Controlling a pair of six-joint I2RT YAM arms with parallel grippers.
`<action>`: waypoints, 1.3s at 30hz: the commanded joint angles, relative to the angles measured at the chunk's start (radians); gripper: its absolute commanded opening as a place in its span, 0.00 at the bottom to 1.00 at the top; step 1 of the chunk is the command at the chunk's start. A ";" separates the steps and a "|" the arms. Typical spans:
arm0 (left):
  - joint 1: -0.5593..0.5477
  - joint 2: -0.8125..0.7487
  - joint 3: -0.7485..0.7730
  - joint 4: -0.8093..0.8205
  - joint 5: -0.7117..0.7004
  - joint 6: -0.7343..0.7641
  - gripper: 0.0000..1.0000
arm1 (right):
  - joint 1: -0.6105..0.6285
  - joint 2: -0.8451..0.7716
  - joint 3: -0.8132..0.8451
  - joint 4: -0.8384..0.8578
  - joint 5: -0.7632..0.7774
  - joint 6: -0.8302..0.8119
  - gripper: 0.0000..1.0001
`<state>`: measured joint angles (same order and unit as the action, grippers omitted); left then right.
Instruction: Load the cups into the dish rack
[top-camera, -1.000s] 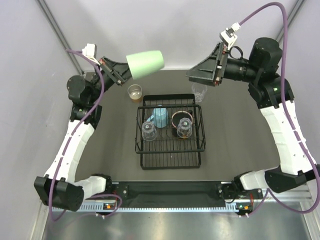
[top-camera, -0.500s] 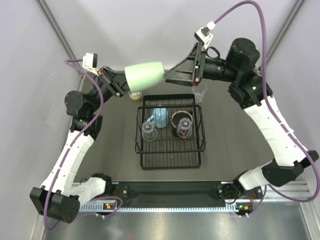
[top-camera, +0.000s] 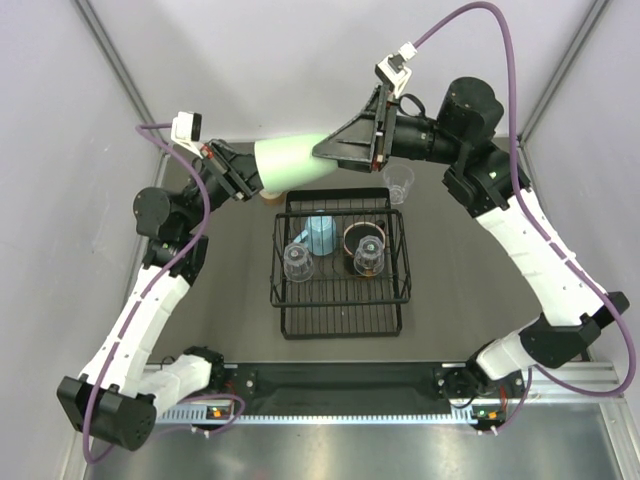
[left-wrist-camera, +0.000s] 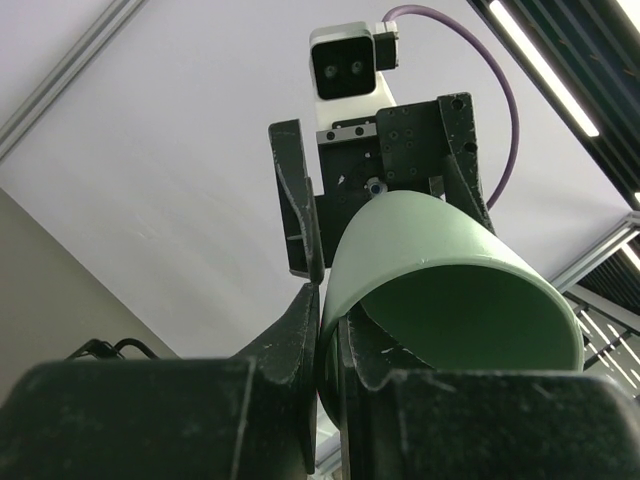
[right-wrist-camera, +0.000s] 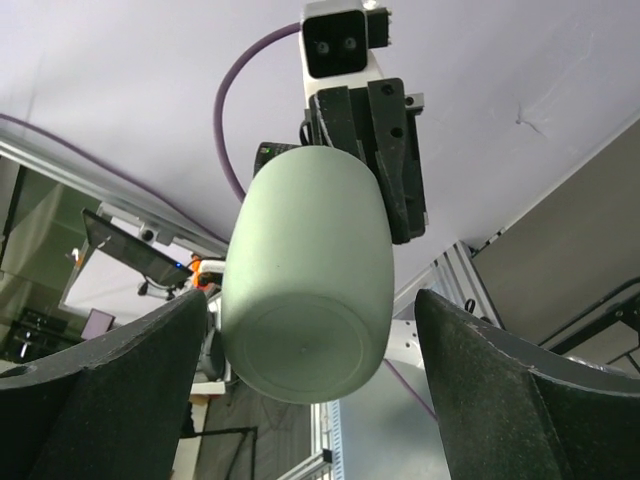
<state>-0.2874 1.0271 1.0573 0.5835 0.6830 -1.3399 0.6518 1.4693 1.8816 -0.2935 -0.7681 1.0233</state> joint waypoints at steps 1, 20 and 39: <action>-0.009 -0.022 -0.006 0.065 -0.017 0.005 0.00 | 0.026 0.003 0.042 0.088 -0.010 0.015 0.84; -0.033 -0.002 0.006 0.046 -0.025 0.007 0.18 | 0.057 0.019 -0.001 0.166 -0.013 0.060 0.05; -0.032 -0.282 0.147 -0.958 -0.517 0.536 0.98 | -0.222 0.095 0.100 -0.217 0.277 -0.282 0.00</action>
<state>-0.3164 0.7586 1.1347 -0.1638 0.2760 -0.9379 0.4656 1.5398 1.9198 -0.4217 -0.5907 0.8806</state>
